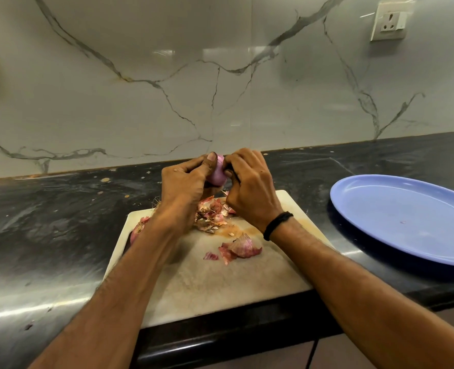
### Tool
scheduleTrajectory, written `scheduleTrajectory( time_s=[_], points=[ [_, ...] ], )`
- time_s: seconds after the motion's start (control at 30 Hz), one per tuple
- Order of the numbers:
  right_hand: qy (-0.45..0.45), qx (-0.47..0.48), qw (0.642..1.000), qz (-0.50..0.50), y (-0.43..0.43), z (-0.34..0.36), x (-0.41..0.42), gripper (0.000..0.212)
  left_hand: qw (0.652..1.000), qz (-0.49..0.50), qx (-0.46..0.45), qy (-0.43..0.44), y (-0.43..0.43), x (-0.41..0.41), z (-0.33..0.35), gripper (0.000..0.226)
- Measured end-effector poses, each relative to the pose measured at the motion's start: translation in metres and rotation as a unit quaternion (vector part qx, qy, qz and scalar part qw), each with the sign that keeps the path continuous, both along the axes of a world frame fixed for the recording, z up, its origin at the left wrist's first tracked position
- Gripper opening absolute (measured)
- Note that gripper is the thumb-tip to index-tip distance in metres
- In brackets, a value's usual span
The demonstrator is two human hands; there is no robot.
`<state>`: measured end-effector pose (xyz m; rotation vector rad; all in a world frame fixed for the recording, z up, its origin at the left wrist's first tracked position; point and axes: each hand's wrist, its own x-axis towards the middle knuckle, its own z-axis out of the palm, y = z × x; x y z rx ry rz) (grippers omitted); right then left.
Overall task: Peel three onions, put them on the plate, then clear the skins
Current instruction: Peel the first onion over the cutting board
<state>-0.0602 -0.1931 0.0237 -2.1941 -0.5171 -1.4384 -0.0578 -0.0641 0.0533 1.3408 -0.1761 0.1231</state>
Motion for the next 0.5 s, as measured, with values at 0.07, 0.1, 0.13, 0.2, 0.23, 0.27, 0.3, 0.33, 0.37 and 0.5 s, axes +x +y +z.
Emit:
scheduleTrajectory(
  time_s=[0.07, 0.1, 0.13, 0.2, 0.23, 0.27, 0.3, 0.33, 0.37, 0.5],
  points=[
    [0.013, 0.036, 0.999, 0.004, 0.001, 0.0, 0.001, 0.019, 1.0, -0.01, -0.019, 0.022, 0.0, -0.001, 0.002, 0.018],
    [0.016, 0.071, 0.997, 0.006, 0.0, 0.0, 0.002, 0.017, 0.999, -0.014, -0.027, 0.028, 0.0, -0.002, 0.004, 0.017],
    [0.014, 0.106, 0.994, 0.006, -0.002, 0.001, 0.003, 0.013, 0.999, -0.017, -0.034, 0.029, 0.0, -0.002, 0.005, 0.014],
    [0.005, 0.147, 0.989, 0.01, -0.008, 0.002, 0.004, 0.008, 0.998, -0.021, -0.042, 0.029, 0.0, -0.003, 0.006, 0.012],
    [0.003, 0.151, 0.988, 0.015, -0.01, 0.002, 0.004, 0.01, 0.998, -0.022, -0.042, 0.027, 0.0, -0.003, 0.006, 0.012],
    [0.001, 0.145, 0.989, 0.022, -0.01, 0.003, 0.004, 0.011, 0.999, -0.021, -0.038, 0.024, 0.0, -0.003, 0.005, 0.012],
    [-0.002, 0.136, 0.99, 0.028, -0.009, 0.002, 0.003, 0.011, 0.999, -0.02, -0.032, 0.02, 0.0, -0.003, 0.004, 0.012],
    [-0.003, 0.127, 0.991, 0.032, -0.008, 0.002, 0.003, 0.011, 0.999, -0.019, -0.026, 0.014, 0.0, -0.003, 0.004, 0.014],
    [-0.005, 0.12, 0.992, 0.034, -0.006, 0.001, 0.004, 0.01, 1.0, -0.018, -0.021, 0.008, 0.0, -0.002, 0.003, 0.015],
    [-0.014, 0.115, 0.993, 0.036, -0.004, 0.0, 0.006, 0.008, 1.0, -0.008, -0.01, -0.002, 0.001, -0.002, 0.003, 0.018]
  ],
)
